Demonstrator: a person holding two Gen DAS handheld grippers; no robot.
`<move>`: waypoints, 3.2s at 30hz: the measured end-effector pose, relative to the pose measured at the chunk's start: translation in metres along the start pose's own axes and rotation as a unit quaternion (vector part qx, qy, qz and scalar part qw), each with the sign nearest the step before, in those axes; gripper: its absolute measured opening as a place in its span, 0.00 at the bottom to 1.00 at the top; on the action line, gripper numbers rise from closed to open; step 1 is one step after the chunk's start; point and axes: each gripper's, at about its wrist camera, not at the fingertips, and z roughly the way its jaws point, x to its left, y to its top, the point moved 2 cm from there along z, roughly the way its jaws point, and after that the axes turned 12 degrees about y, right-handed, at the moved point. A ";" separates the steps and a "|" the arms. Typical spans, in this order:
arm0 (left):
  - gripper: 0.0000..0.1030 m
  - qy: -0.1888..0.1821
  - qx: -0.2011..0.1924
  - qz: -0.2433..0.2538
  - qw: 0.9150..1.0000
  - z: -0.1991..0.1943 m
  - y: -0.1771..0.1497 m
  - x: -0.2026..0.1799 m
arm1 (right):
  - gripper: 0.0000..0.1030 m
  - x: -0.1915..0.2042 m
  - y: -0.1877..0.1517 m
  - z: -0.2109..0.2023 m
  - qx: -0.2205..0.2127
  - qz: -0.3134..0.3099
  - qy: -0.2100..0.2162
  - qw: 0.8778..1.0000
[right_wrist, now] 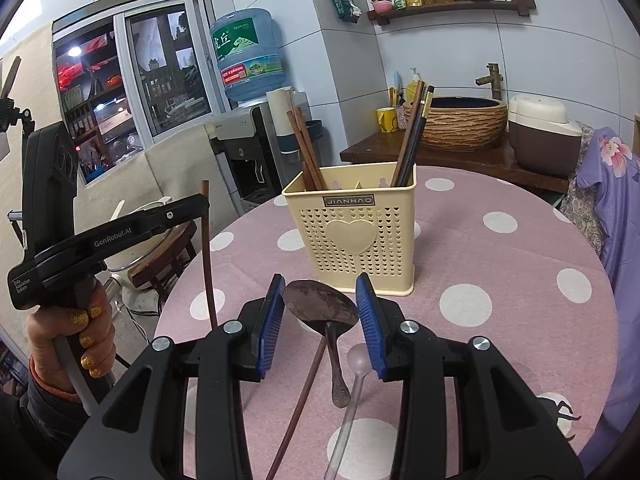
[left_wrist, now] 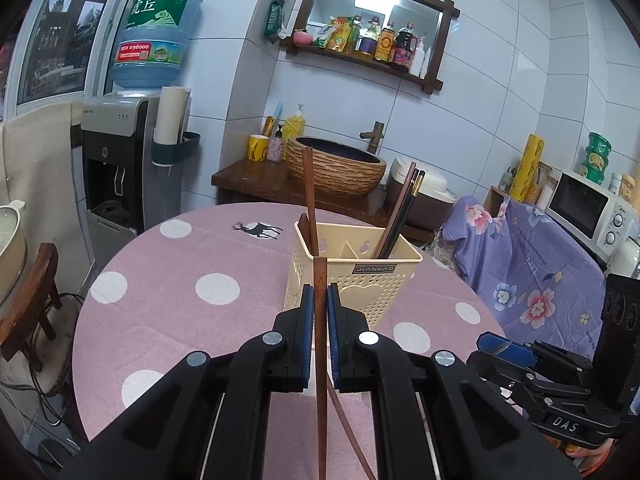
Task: Organize utensils
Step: 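Lift the chopstick and metal spoon up over the holder with both tools, then open both tools to drop the chopstick and spoon into the holder, then lower both tools toward the remaining chopstick and plastic spoon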
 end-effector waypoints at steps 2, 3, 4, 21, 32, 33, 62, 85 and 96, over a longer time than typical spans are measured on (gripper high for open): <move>0.07 -0.001 -0.002 0.000 1.000 -0.001 0.001 0.000 | 0.36 -0.001 0.000 0.000 -0.001 0.002 0.001 1.000; 0.07 -0.003 -0.002 -0.001 1.000 -0.002 0.001 0.000 | 0.36 -0.001 0.000 0.000 -0.001 0.003 0.002 1.000; 0.07 -0.005 -0.003 -0.001 1.000 -0.003 0.002 0.000 | 0.36 -0.002 0.001 0.000 -0.001 0.006 0.003 1.000; 0.07 -0.014 -0.152 -0.042 0.987 -0.031 0.152 -0.025 | 0.36 0.011 0.155 -0.015 -0.132 -0.032 -0.024 0.990; 0.07 0.068 -0.206 -0.074 0.973 0.033 0.154 -0.027 | 0.36 -0.041 0.159 0.052 -0.112 -0.001 -0.084 0.990; 0.08 0.069 -0.202 -0.076 0.974 0.038 0.148 -0.027 | 0.36 -0.045 0.154 0.056 -0.109 0.005 -0.086 0.990; 0.58 0.044 -0.096 -0.055 0.993 0.065 0.056 -0.016 | 0.58 -0.058 0.079 0.079 -0.083 0.005 -0.110 0.990; 0.84 0.087 0.086 0.008 0.992 0.050 -0.075 0.022 | 0.64 -0.028 -0.039 0.046 0.048 0.011 -0.133 0.990; 0.83 0.103 0.129 -0.002 0.986 0.048 -0.107 0.047 | 0.55 -0.028 -0.091 0.078 0.144 0.016 -0.111 0.983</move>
